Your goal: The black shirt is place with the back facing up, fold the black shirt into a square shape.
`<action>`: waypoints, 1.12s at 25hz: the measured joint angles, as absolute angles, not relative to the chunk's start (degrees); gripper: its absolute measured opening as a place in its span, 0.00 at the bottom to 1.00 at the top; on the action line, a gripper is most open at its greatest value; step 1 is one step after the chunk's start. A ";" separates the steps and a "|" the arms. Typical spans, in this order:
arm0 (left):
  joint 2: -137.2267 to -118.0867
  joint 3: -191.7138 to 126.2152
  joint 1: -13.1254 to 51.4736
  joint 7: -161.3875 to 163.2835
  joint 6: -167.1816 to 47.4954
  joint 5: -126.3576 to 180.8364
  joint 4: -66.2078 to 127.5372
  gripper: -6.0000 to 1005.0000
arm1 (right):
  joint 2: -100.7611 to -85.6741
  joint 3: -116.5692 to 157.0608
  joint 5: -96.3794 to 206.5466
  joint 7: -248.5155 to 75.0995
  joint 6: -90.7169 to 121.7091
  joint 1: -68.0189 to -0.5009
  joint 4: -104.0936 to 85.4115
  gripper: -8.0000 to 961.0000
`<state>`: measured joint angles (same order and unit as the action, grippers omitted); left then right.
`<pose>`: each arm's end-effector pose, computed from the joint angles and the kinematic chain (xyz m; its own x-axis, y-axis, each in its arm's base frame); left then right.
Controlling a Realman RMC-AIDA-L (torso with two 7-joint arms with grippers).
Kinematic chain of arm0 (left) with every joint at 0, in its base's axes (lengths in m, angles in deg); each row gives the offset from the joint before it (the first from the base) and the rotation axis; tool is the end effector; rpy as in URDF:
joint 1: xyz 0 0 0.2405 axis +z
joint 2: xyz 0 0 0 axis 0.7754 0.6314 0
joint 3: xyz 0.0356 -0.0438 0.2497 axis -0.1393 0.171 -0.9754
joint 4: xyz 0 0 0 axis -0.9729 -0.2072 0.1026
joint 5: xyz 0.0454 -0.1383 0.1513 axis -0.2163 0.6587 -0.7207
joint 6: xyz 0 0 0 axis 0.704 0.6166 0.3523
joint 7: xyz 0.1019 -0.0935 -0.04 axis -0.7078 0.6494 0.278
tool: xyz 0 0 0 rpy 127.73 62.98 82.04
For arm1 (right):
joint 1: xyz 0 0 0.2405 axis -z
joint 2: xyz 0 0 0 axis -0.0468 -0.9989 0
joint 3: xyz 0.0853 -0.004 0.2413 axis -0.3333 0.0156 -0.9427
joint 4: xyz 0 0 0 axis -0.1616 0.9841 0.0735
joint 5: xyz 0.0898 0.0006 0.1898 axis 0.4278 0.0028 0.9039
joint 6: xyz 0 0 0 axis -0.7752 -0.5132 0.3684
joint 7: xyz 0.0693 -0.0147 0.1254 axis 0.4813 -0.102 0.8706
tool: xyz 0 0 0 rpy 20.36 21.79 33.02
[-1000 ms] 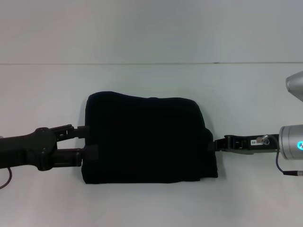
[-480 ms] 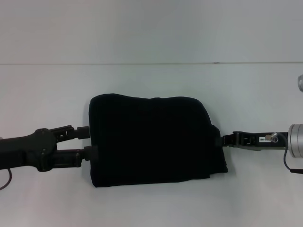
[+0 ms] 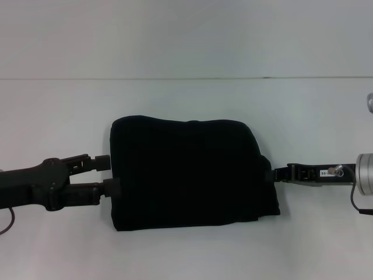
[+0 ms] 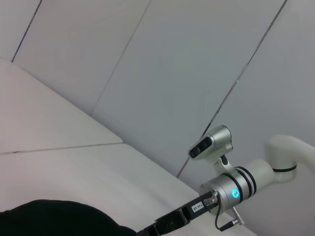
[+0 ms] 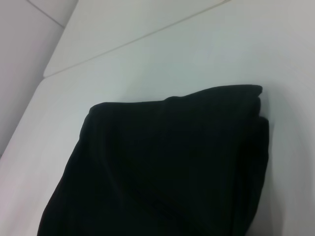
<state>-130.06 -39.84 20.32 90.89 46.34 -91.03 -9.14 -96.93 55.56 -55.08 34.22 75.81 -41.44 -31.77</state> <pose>-0.2777 0.2868 0.0582 0.5952 0.5232 0.6099 0.5955 -0.7968 0.1023 0.2817 0.3703 -0.0304 0.2913 -0.8768 -0.3827 -0.9522 -0.3043 -0.0275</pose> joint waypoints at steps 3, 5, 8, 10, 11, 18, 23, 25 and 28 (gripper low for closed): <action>-129.97 -39.84 20.12 91.32 46.48 -91.02 -9.16 0.94 | -96.63 54.70 -55.05 32.39 76.99 -40.96 -31.81 0.07; -129.93 -39.85 20.00 91.49 46.53 -90.73 -9.30 0.94 | -96.60 53.05 -55.02 31.01 77.35 -40.28 -31.86 0.07; -129.81 -39.83 19.95 91.54 46.56 -89.85 -9.42 0.94 | -96.27 50.14 -55.01 29.37 77.49 -38.94 -32.74 0.14; -129.68 -39.59 19.86 91.54 46.57 -89.52 -9.45 0.94 | -95.95 48.90 -55.01 29.07 77.82 -37.92 -34.27 0.21; -129.60 -39.39 19.71 91.56 46.60 -89.38 -9.45 0.94 | -95.80 48.32 -55.01 29.05 78.11 -37.43 -35.28 0.24; -129.52 -39.24 19.31 92.31 46.48 -86.38 -9.16 0.94 | -95.47 42.81 -51.95 21.76 85.21 -36.29 -40.44 0.49; -129.83 -40.23 18.12 91.39 44.25 -84.65 -9.14 0.94 | -96.60 43.12 -46.05 9.04 86.94 -37.83 -40.24 0.74; -129.98 -42.03 17.48 90.48 41.22 -84.70 -9.13 0.94 | -97.62 43.12 -45.44 3.70 85.87 -39.13 -40.24 0.82; -130.21 -45.86 16.66 89.34 35.87 -84.56 -9.07 0.94 | -98.51 43.45 -45.53 -0.67 84.51 -41.00 -40.13 0.93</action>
<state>-130.21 -45.86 16.66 89.34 35.87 -84.56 -9.07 -98.51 43.45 -45.53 -0.67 84.51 -41.00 -40.13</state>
